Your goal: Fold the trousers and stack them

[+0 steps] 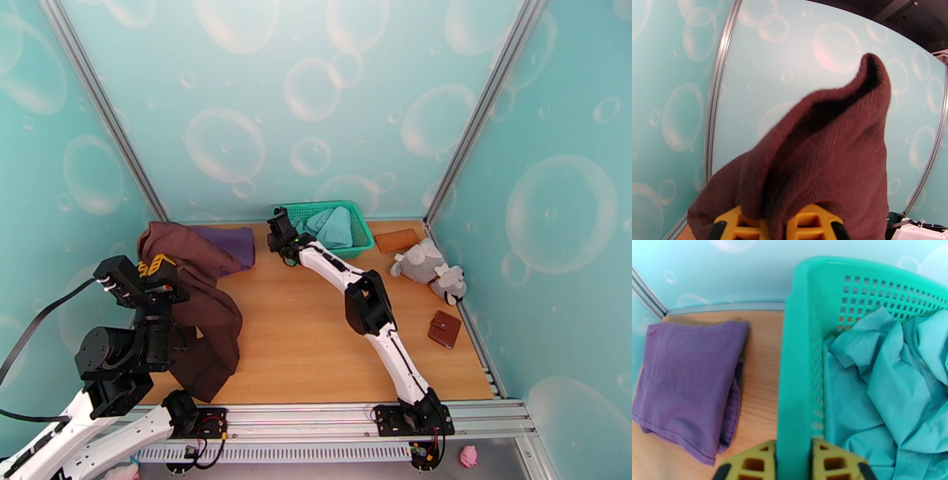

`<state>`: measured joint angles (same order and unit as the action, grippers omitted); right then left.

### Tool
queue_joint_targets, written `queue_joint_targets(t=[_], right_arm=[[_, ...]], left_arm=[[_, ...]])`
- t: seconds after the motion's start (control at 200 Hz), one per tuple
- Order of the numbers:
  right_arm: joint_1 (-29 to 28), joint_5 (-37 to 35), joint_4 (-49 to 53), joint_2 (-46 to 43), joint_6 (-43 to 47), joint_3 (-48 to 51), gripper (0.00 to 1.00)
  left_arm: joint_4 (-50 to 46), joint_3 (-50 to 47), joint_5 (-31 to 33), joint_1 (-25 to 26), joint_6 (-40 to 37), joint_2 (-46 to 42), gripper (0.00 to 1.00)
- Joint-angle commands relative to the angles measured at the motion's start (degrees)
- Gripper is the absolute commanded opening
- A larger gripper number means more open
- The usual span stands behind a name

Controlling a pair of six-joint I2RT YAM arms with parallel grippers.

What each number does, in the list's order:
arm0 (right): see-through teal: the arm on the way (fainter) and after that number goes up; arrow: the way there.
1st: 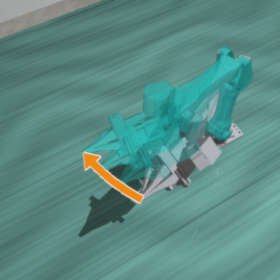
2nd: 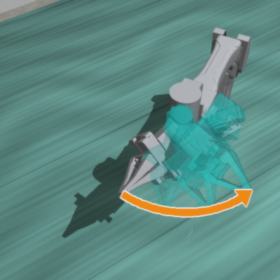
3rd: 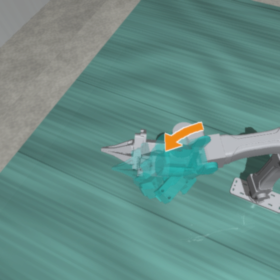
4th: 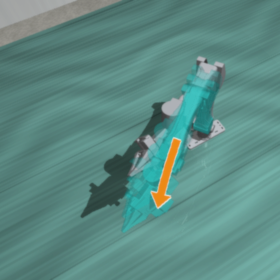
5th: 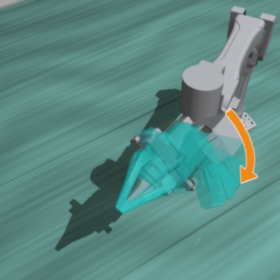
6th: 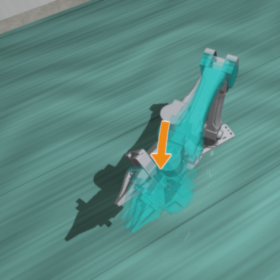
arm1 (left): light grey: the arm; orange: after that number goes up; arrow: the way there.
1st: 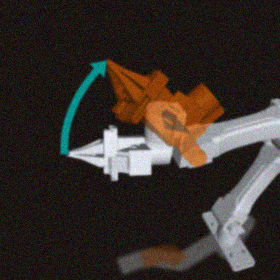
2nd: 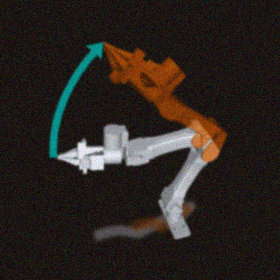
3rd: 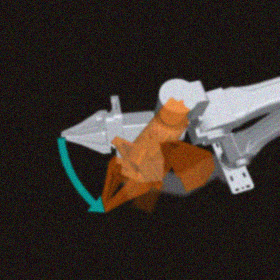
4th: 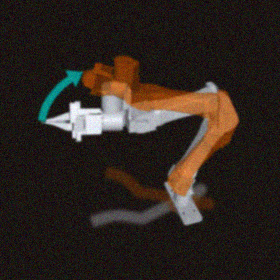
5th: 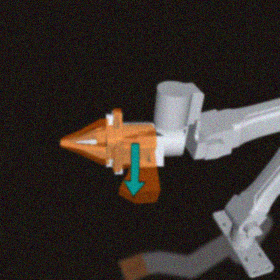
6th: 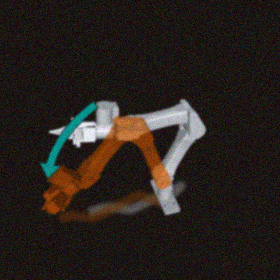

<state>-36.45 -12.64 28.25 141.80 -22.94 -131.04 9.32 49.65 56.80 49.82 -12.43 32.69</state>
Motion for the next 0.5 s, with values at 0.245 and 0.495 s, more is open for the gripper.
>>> queue_joint_targets(t=[0.245,0.495], right_arm=[[1.05,15.80,-11.80,4.41,-8.26,-1.34,0.16],[0.65,19.86,-18.81,-0.20,-1.91,-0.63,0.99]], left_arm=[[0.72,0.01,-9.31,-5.51,5.45,1.94,0.00],[-2.38,0.23,-14.38,-9.03,8.66,4.70,0.00]])
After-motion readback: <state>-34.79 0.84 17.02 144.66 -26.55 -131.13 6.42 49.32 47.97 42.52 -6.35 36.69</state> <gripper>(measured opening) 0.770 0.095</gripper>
